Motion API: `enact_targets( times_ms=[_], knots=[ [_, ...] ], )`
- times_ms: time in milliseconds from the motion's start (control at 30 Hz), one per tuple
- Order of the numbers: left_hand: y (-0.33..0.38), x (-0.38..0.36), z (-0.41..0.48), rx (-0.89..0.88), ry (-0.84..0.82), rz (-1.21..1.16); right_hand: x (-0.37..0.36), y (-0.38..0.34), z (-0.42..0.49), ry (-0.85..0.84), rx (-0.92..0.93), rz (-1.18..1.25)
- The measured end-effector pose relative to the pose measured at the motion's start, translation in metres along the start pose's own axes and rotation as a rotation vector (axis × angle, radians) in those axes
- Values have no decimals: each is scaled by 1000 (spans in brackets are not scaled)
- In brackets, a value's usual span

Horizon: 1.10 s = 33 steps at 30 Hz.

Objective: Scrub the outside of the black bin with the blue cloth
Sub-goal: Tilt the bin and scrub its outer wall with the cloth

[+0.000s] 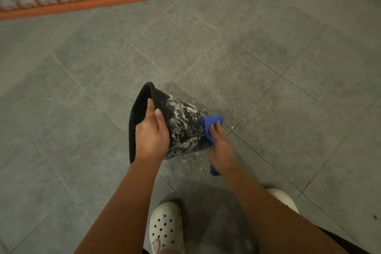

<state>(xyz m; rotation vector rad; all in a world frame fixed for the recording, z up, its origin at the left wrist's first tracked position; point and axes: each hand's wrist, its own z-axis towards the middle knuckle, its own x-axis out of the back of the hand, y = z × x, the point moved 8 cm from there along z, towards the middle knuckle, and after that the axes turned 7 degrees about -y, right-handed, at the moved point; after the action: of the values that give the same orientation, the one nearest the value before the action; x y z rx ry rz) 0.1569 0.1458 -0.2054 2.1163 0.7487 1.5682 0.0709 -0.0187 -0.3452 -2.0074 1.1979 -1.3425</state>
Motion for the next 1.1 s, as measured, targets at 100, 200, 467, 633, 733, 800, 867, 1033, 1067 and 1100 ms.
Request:
enact_targets(
  times_ms=[100,200,467,633,733,800,867,1033,1067,1100],
  knots=[
    [8,-4,3,-7,-28,30,1,1,-14,41,-31,8],
    [13,-6,7,-26,-56,48,0,-12,-30,111,71,26],
    [11,-5,7,-41,-53,32,5,-1,-4,28,13,15],
    [8,-1,11,-32,-52,7,5,-18,-10,108,123,0],
    [3,2,11,-8,-34,-4,3,-20,1,24,136,-44],
    [1,3,12,7,-12,-9,-4,-12,3,-58,44,-47],
    [2,4,14,8,-13,-6,-8,-9,-4,-54,-33,-69],
    [1,5,17,5,-45,-9,-16,-35,-16,-7,131,-30],
    [1,4,17,10,-51,-13,-13,-35,-10,4,144,-40],
    [1,3,16,11,-51,-10,-11,-33,-4,-1,131,-51]
  ],
)
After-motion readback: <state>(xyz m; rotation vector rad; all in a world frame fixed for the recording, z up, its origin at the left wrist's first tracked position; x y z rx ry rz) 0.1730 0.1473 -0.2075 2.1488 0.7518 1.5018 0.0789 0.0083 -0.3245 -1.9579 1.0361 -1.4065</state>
